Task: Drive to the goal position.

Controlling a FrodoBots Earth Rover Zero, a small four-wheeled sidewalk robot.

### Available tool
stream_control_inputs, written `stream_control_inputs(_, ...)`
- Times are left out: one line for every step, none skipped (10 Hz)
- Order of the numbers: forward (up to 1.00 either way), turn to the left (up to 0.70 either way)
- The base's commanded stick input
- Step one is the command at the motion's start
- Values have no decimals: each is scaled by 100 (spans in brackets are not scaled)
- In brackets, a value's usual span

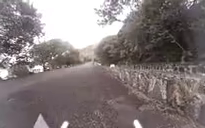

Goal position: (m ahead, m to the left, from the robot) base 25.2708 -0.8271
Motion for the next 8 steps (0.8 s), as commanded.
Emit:
stream_control_inputs(50, 0)
stream_control_inputs(50, 0)
stream_control_inputs(50, 0)
stream_control_inputs(50, 0)
stream_control_inputs(50, 0)
stream_control_inputs(50, 0)
stream_control_inputs(50, 0)
stream_control_inputs(50, 0)
